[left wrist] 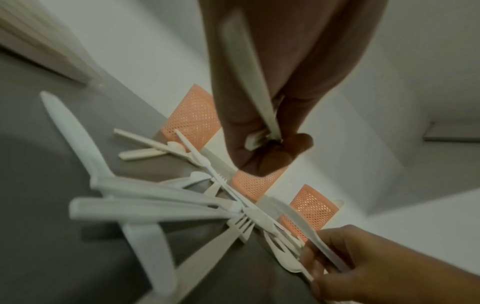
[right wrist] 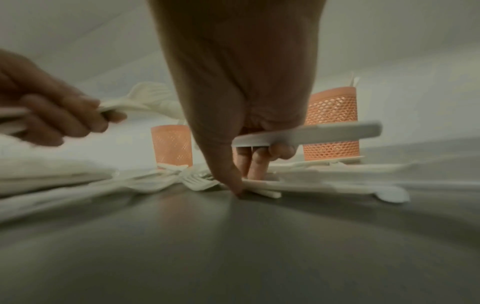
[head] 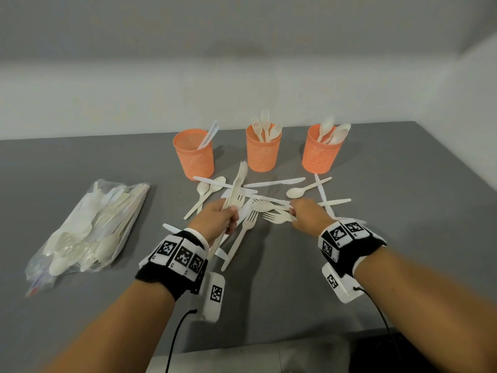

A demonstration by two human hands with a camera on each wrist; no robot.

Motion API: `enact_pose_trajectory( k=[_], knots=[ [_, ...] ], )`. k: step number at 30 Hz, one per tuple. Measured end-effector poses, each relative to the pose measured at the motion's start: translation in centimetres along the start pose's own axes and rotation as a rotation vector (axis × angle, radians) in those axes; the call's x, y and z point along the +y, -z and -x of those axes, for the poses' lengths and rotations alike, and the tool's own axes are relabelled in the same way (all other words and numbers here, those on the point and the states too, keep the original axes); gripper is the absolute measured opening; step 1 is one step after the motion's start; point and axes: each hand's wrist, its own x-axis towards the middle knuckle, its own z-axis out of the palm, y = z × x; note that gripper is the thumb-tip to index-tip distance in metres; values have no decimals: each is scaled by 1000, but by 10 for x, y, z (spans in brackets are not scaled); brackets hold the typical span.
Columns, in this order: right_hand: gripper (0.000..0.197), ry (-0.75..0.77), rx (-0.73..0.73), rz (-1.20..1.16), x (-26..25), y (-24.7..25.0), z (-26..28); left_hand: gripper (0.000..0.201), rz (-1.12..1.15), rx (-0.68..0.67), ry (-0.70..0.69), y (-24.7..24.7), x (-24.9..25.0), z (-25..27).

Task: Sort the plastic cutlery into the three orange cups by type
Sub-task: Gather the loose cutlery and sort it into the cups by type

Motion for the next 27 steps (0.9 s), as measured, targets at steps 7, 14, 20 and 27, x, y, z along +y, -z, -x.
enact_pose_trajectory(
  k=[7, 14, 20, 27],
  knots=[
    [14, 73, -49, 31, -2, 7, 0, 28, 278, 26, 40, 10, -5, -3],
    [28, 20, -132, -76, -9, 12, -16, 26, 240, 49, 16, 11, -5, -2],
    [36, 37, -85, -33, -13, -3, -21, 20, 228, 116, 16, 6, -16, -3],
    [38, 86, 127, 137, -43, 23, -20, 29, 279, 192, -31, -8, -14, -6]
  ],
)
